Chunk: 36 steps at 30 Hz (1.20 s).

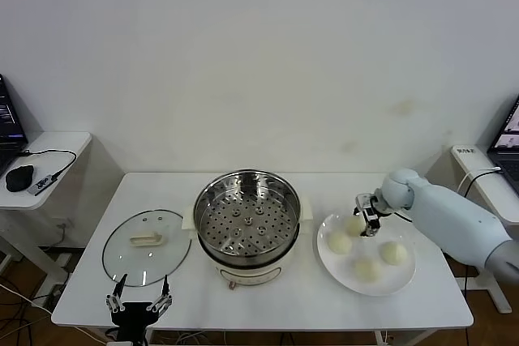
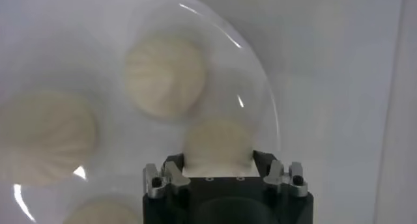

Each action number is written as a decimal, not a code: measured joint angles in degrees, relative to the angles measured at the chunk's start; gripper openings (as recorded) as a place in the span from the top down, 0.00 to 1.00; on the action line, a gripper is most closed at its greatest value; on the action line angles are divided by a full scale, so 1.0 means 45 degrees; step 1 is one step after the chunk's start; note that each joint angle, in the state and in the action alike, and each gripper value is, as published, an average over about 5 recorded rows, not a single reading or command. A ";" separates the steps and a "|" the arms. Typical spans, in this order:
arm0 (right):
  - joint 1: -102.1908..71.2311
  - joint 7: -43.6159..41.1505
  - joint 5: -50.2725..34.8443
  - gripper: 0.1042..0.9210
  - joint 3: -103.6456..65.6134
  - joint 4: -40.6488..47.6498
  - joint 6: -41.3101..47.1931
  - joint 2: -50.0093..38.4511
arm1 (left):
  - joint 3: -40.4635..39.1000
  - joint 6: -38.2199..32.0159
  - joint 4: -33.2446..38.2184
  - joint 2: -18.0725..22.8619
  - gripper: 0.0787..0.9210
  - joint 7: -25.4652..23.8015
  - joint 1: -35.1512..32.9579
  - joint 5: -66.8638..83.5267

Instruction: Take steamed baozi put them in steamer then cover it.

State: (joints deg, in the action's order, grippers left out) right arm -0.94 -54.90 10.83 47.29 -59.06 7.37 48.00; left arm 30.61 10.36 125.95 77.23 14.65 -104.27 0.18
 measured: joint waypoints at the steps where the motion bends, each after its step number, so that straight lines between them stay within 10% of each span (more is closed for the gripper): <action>1: 0.0049 -0.0017 -0.0026 0.42 0.0031 -0.0020 0.0008 -0.0019 | -0.0008 0.0003 0.0015 0.0007 0.12 0.0000 -0.0003 -0.0002; 36: 0.8675 0.0335 -0.5778 0.41 0.4978 -0.4103 0.0017 0.0588 | 0.0401 -0.0629 -0.0413 0.0103 0.12 0.0233 0.0532 0.2769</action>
State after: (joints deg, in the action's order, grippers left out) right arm 38.10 -53.40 -15.17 69.69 -77.52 7.44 50.65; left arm 32.42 7.53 124.09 77.69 15.70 -101.88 12.64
